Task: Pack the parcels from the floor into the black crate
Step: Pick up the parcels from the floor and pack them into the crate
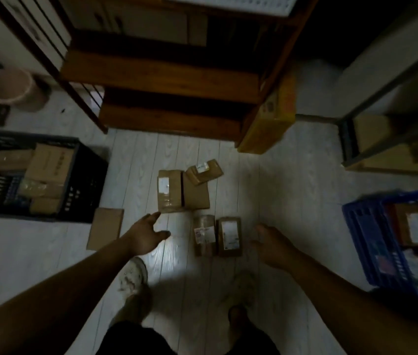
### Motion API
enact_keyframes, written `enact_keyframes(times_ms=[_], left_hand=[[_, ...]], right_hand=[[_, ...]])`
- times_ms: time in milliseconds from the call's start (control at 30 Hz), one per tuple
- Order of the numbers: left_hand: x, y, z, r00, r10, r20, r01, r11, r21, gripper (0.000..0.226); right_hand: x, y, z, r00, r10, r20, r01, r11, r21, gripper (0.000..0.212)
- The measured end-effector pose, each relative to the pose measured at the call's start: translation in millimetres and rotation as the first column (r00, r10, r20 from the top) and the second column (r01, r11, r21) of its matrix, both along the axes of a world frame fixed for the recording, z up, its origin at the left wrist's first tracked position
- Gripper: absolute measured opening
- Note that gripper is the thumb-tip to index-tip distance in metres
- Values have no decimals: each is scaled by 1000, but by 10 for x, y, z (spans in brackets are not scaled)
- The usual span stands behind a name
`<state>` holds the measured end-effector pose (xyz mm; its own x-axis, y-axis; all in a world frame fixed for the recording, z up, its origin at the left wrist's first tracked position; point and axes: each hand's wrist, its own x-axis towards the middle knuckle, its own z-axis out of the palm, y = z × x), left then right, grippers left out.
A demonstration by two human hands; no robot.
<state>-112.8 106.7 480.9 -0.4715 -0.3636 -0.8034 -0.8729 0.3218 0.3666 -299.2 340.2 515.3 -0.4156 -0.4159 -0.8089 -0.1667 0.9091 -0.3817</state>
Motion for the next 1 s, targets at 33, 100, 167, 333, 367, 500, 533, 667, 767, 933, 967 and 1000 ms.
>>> enact_keyframes(times_ms=[33, 100, 167, 333, 367, 500, 533, 667, 767, 933, 967, 1000], left_hand=[[-45, 140, -237, 999, 13, 42, -14, 1000, 21, 77], [-119, 343, -594, 994, 26, 102, -31, 998, 54, 77], [-239, 518, -1047, 990, 65, 126, -76, 994, 84, 75], [-551, 745, -2225, 975, 164, 151, -182, 977, 112, 73], [-580, 766, -2451, 973, 169, 156, -187, 976, 109, 72], [-690, 894, -3294, 980, 142, 137, -153, 985, 76, 67], [-747, 957, -3474, 984, 138, 117, -149, 984, 98, 61], [-1092, 1290, -4100, 982, 186, 33, -188, 951, 244, 50], [-1291, 1487, -4542, 974, 226, 8, -216, 920, 328, 30], [-1422, 1629, -4995, 914, 403, 52, -395, 851, 345, 38], [-1433, 1640, -4997, 909, 414, 46, -403, 846, 350, 39], [-1429, 1636, -4997, 906, 421, 35, -406, 845, 348, 41]], right_hand=[[-126, 67, -234, 1000, 17, 4, -17, 1000, 14, 51], [-319, 139, -629, 1000, 29, -8, -29, 999, 34, 53], [-456, 186, -1099, 999, 29, -21, -28, 999, 36, 57], [-458, 225, -2427, 1000, 23, 17, -24, 999, 46, 65], [-429, 231, -2674, 999, 14, 31, -15, 999, 32, 64], [-321, 332, -3658, 986, -138, 95, 139, 990, -3, 64], [-306, 368, -3884, 979, -183, 94, 183, 983, 8, 65], [-319, 517, -4682, 947, -315, 63, 312, 949, 42, 63], [-331, 600, -5145, 916, -392, 86, 394, 919, -4, 69], [-321, 652, -5516, 786, -513, 345, 552, 834, -18, 47], [-315, 657, -5506, 758, -541, 365, 586, 810, -16, 48], [-302, 666, -5479, 733, -572, 369, 620, 784, -17, 49]])
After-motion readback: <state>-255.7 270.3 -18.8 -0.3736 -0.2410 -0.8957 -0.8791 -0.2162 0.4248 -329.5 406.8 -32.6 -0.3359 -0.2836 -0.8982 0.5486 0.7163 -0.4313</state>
